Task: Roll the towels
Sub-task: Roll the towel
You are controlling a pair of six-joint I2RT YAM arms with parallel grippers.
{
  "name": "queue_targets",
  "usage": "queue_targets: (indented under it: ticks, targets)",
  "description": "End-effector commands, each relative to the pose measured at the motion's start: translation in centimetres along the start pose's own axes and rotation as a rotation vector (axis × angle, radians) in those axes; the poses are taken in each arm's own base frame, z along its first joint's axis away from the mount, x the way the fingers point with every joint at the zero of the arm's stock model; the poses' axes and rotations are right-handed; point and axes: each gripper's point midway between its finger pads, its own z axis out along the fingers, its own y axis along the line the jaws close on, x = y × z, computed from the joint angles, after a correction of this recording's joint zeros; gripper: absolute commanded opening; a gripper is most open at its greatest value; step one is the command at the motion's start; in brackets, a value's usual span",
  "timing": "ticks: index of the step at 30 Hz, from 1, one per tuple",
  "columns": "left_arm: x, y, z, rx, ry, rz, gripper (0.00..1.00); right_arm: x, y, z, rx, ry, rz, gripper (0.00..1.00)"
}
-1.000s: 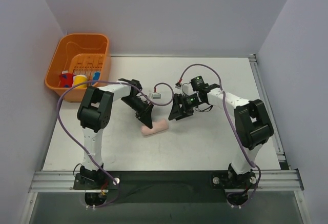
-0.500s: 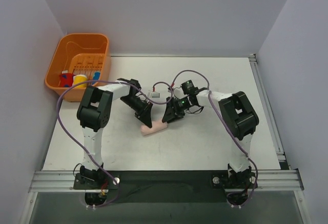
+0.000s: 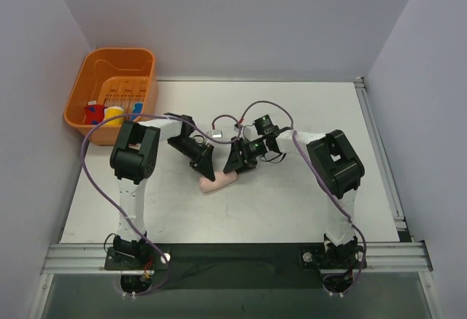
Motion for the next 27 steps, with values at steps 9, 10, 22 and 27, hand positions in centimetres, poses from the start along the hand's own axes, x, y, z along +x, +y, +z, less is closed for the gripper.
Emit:
queue_targets:
  ticks: [9, 10, 22, 27]
  targets:
    - [-0.7, 4.5, -0.3, -0.096, -0.011, 0.020, 0.23, 1.1, 0.5, 2.4, -0.031, 0.069, -0.024, 0.19]
    - [-0.6, 4.3, -0.4, -0.097, -0.013, 0.026, 0.26, 1.0, 0.2, 2.5, -0.021, 0.073, -0.019, 0.02]
    - [-3.8, -0.6, -7.3, -0.466, -0.168, 0.355, 0.67, 2.0, -0.1, 2.0, 0.035, 0.117, 0.154, 0.00]
    - [-3.0, -3.3, -6.6, -0.673, -0.079, 0.647, 0.71, 1.5, -0.1, 2.4, 0.020, 0.126, 0.211, 0.00]
